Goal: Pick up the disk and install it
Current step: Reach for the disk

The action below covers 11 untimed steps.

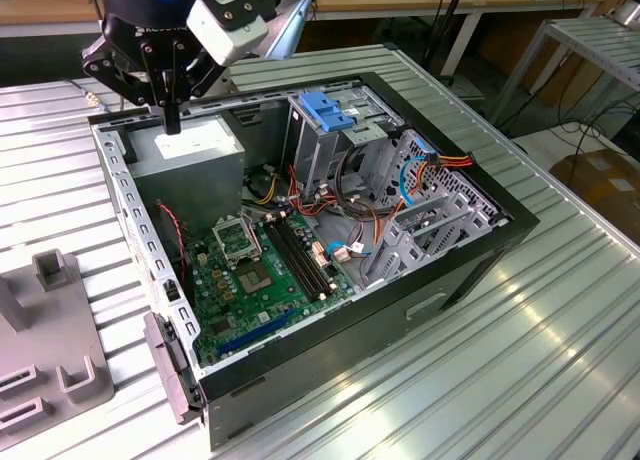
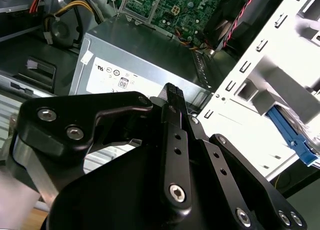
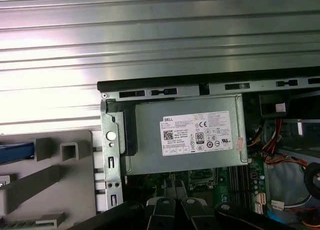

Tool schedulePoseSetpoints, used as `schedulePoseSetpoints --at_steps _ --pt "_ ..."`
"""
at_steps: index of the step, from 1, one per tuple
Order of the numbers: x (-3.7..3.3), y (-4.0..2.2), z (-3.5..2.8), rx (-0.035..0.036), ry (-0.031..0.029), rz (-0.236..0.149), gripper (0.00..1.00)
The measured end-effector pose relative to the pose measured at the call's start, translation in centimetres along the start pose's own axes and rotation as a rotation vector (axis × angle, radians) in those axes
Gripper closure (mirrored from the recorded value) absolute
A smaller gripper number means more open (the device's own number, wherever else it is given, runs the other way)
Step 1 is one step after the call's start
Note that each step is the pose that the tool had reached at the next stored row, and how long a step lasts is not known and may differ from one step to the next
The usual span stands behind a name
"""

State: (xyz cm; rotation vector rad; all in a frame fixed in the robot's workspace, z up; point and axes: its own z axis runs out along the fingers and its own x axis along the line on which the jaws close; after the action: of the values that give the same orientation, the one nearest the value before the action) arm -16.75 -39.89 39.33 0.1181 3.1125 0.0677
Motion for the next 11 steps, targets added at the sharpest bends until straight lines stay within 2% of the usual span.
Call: schedulePoseSetpoints --at_steps 11 --pt "1.03 -0.08 -0.03 0.0000 0.0000 0.000 0.90"
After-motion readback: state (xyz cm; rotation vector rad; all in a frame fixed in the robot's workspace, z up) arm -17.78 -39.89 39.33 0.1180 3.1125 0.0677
